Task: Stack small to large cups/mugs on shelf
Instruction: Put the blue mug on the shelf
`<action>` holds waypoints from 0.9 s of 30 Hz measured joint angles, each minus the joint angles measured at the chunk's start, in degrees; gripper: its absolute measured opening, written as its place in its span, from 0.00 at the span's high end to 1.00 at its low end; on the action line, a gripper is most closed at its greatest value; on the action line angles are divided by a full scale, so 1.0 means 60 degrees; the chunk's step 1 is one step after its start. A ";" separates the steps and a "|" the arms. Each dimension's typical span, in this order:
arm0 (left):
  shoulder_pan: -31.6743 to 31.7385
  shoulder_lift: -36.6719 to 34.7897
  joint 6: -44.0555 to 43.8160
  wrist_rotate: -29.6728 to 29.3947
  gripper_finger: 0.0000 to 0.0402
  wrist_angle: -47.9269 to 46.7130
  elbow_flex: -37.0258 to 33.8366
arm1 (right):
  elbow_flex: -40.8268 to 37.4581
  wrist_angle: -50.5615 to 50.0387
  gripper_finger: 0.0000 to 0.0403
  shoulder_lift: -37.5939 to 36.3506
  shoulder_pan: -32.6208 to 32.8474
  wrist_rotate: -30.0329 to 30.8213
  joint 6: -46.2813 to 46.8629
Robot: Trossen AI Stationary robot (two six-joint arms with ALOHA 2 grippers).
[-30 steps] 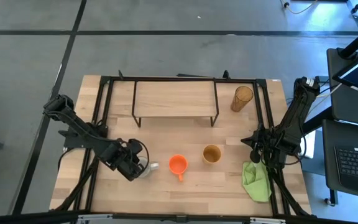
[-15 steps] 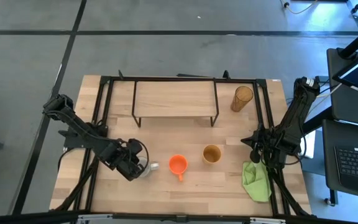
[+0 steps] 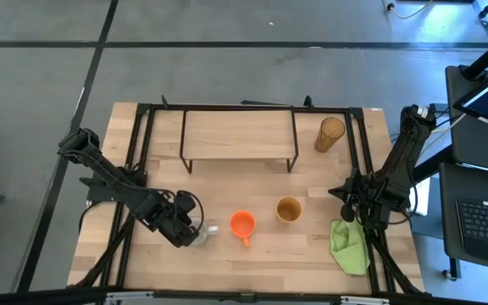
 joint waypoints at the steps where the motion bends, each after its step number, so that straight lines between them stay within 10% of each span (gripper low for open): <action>1: 0.0000 0.0000 0.0000 -0.0006 0.81 -0.0039 0.0000 | 0.0000 0.0000 0.96 -0.0002 -0.0003 0.0002 0.0003; 27: 0.0029 0.0000 0.0259 -0.0119 0.81 -0.0602 0.0000 | 0.0000 -0.0002 0.96 -0.0001 -0.0003 -0.0001 0.0001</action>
